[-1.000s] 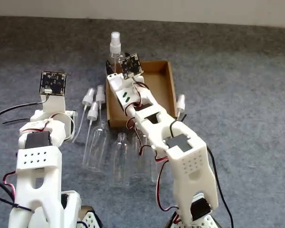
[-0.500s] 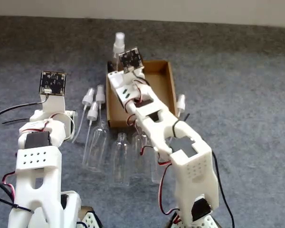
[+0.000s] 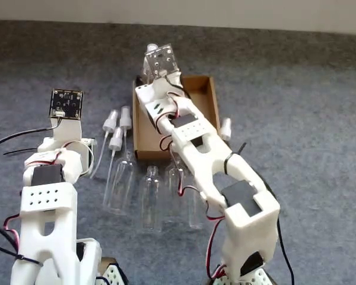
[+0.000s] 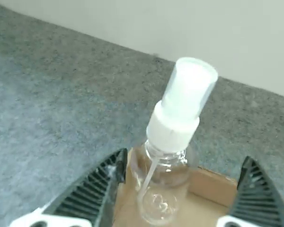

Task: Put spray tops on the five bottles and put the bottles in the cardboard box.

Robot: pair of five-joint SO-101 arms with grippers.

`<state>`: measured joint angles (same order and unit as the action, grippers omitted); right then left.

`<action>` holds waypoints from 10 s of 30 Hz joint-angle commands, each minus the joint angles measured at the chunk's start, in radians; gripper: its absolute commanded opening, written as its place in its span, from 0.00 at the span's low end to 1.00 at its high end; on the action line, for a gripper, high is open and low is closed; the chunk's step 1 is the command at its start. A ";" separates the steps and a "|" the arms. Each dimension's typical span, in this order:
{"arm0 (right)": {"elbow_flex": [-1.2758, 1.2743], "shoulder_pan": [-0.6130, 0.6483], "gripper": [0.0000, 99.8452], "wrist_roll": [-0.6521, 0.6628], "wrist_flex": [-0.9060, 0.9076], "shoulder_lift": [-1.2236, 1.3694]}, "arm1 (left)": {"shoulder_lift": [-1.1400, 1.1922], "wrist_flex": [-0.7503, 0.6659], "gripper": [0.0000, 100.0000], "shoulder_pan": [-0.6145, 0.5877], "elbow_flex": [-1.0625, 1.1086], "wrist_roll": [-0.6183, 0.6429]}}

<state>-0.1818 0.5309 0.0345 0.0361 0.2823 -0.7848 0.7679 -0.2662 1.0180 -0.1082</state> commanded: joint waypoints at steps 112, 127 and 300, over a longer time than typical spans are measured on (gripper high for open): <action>-0.269 -0.788 0.11 0.577 1.015 -0.315 | 1.544 0.551 0.10 0.120 -1.567 -0.176; -0.199 -0.789 0.17 0.577 1.038 -0.320 | 1.383 0.856 0.03 -0.012 -1.807 -0.176; -0.567 0.059 0.00 -0.196 1.191 -0.627 | 0.602 0.539 0.01 -0.309 -1.086 -0.255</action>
<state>-0.7158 0.6091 -0.2263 1.1822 -0.2102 -0.1680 1.3080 -0.5746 -0.0514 -0.3583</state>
